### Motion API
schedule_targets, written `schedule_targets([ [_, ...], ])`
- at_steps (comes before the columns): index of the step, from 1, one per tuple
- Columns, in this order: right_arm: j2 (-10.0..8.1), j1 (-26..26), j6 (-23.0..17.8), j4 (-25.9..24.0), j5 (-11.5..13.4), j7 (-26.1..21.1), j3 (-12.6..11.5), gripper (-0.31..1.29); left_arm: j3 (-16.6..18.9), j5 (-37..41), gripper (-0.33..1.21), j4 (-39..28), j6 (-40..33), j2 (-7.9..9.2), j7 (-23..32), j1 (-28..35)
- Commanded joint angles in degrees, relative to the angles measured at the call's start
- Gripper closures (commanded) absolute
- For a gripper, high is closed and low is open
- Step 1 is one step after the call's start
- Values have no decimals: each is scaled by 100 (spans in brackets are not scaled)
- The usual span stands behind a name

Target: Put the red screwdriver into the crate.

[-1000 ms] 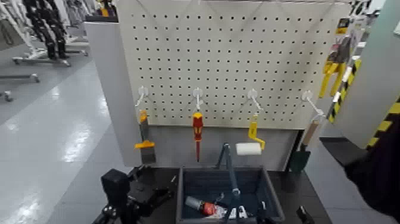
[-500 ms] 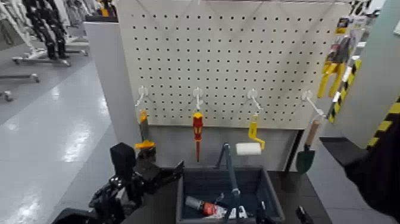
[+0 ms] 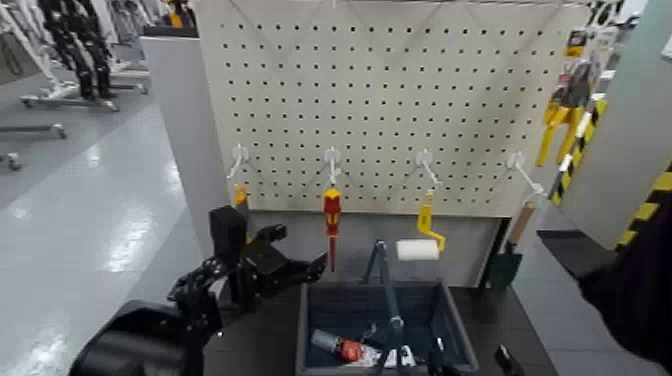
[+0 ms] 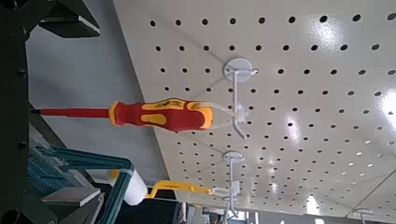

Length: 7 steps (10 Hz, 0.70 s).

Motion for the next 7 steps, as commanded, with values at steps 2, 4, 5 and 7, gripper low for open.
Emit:
schedule_targets([
  [2, -8, -26, 3, 26, -25, 9, 21, 13, -226, -19, 11, 435, 76, 48, -450, -647],
  [4, -17, -43, 3, 34, -43, 17, 39, 13, -375, 17, 11, 742, 32, 65, -661, -990],
  [5, -17, -43, 3, 43, -51, 26, 47, 13, -463, 25, 11, 945, -12, 65, -767, -1174],
  [7, -26, -69, -14, 61, -78, 35, 74, 13, -639, 131, 11, 1366, -118, 65, -916, -1517],
])
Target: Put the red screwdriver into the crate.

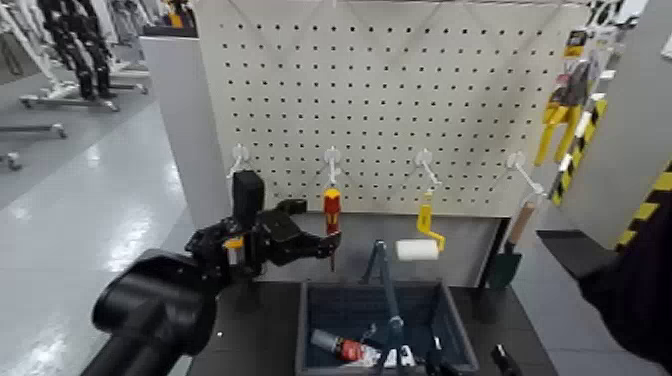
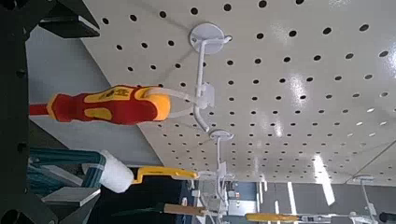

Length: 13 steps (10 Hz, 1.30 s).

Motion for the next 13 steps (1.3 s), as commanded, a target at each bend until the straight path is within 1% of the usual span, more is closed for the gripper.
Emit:
schedule_targets([
  [1, -16, -31, -23, 23, -30, 8, 30, 13, -249, 155, 11, 698, -110, -27, -285, -500],
  [2, -16, -40, -32, 32, -39, 8, 48, 13, -363, 287, 11, 1041, -189, -71, -426, -693],
  [5, -25, -58, -32, 58, -47, 8, 57, 13, -574, 463, 12, 1392, -391, -132, -452, -913],
  [6, -25, -58, -32, 58, -47, 8, 65, 13, -627, 472, 26, 1427, -409, -141, -461, -957],
  [7, -25, -58, -32, 58, -47, 8, 57, 13, -636, 480, 63, 1436, -383, -150, -452, -957],
  [8, -25, -58, -32, 49, -47, 8, 57, 13, -636, 551, 85, 1436, -347, -150, -435, -948],
  [10, -25, -49, -32, 49, -47, 8, 57, 13, -610, 639, 114, 1427, -365, -150, -373, -904],
  [13, -25, -40, -41, 49, -47, 8, 57, 13, -548, 639, 114, 1348, -374, -150, -364, -842],
])
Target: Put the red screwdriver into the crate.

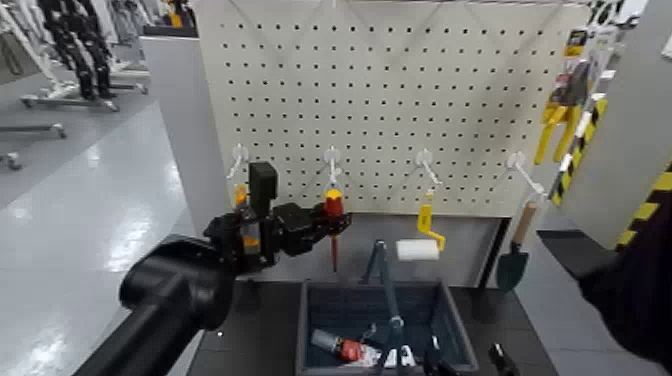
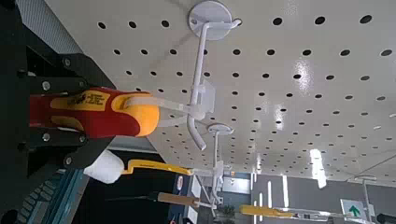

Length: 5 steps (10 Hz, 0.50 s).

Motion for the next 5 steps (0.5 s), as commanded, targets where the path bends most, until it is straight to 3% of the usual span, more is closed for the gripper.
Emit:
schedule_targets([
  [1, 0, -8, -2, 0, 0, 0, 7, 13, 56, 1, 114, -31, -10, 0, -1, 50],
  [5, 0, 1, 7, 0, 0, 0, 7, 13, 152, 1, 114, -277, 43, 17, -1, 190],
])
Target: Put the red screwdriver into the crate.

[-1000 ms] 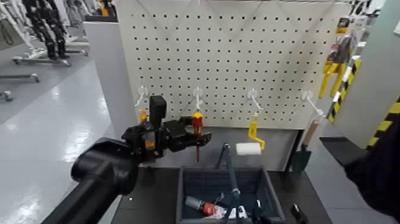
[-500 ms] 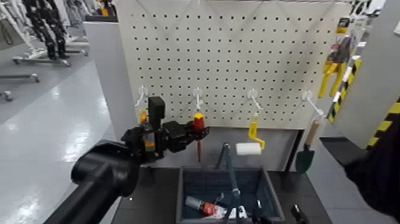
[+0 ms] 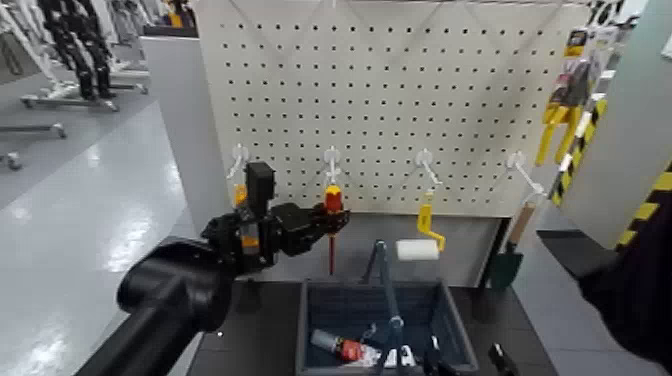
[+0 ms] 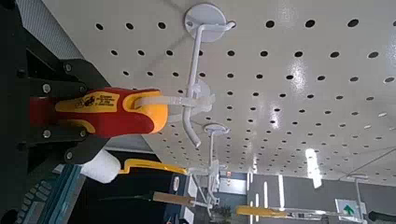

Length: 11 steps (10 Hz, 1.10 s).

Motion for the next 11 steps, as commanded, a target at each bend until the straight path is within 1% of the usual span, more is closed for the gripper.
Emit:
schedule_targets([
  [1, 0, 0, 11, 0, 0, 0, 4, 13, 136, 0, 114, -354, 135, 18, 0, 225],
  [3, 0, 0, 29, 0, 0, 0, -5, 13, 347, 0, 114, -1031, 373, 62, 44, 586],
  [5, 0, 0, 29, -9, -9, 0, -14, 13, 585, 0, 114, -1787, 715, 71, 114, 999],
  [6, 0, 0, 37, -9, -18, 0, -14, 13, 664, 18, 114, -2059, 900, 80, 140, 1166],
  [8, 0, 9, 37, -17, -18, 0, -14, 13, 804, 237, 114, -2428, 1120, 89, 255, 1500],
  [9, 9, 9, 37, -17, -26, 0, -23, 13, 813, 475, 114, -2525, 1155, 106, 325, 1640],
  [11, 9, 0, 29, -9, -35, 17, -14, 13, 716, 905, 114, -2446, 1128, 124, 404, 1799],
])
